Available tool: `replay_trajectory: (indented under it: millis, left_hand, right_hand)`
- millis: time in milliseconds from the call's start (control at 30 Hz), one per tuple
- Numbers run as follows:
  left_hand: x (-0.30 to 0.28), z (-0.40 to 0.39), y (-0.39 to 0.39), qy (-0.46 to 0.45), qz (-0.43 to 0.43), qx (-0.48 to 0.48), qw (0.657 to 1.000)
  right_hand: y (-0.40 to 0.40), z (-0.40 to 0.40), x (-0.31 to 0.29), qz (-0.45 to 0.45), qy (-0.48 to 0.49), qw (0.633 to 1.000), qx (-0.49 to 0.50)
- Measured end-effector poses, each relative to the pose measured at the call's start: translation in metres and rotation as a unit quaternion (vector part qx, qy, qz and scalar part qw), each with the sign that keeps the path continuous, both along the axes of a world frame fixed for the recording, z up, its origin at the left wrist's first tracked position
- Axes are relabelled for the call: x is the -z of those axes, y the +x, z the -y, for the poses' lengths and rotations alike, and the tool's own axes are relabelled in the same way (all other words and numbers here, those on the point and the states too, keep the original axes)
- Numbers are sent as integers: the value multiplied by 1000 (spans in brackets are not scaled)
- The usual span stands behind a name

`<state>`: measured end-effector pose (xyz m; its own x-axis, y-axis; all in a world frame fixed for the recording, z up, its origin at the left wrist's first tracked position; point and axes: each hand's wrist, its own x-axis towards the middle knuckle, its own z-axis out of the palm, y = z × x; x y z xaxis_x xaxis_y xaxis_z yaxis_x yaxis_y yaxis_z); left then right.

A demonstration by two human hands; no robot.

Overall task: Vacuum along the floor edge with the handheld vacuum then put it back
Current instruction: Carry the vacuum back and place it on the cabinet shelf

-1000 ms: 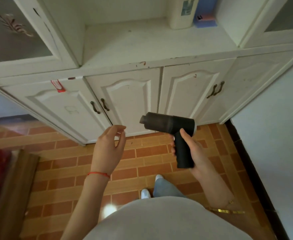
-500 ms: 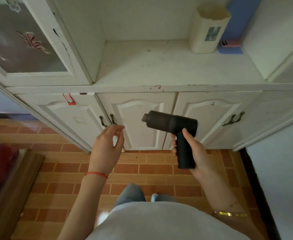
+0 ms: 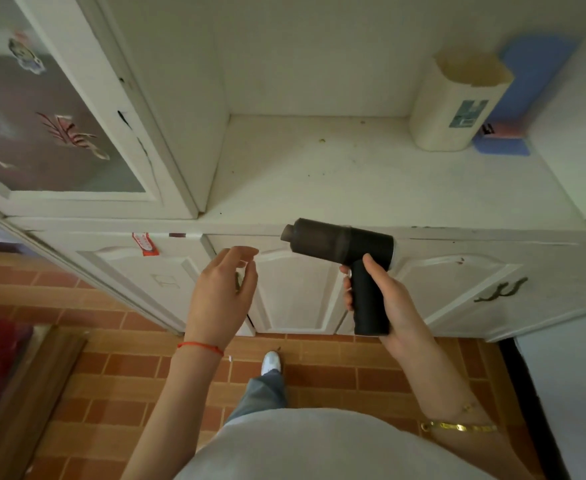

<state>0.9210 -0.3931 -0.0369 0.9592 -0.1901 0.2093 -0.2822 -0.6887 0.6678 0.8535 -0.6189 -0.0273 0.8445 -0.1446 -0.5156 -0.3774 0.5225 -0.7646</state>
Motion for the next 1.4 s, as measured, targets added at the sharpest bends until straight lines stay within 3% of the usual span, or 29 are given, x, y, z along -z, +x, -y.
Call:
replay_trajectory:
  millis: [500, 900, 1400]
  left_hand:
    - [-11, -14, 146, 12, 53, 97, 994]
    - [16, 9, 203, 89, 25, 61, 994]
    - [30, 43, 259, 150, -19, 31, 988]
  right_hand:
    - [138, -38, -7, 8, -37, 996, 79]
    - [217, -22, -1, 4, -81, 995, 51]
    - [371, -8, -6, 30, -83, 996, 2]
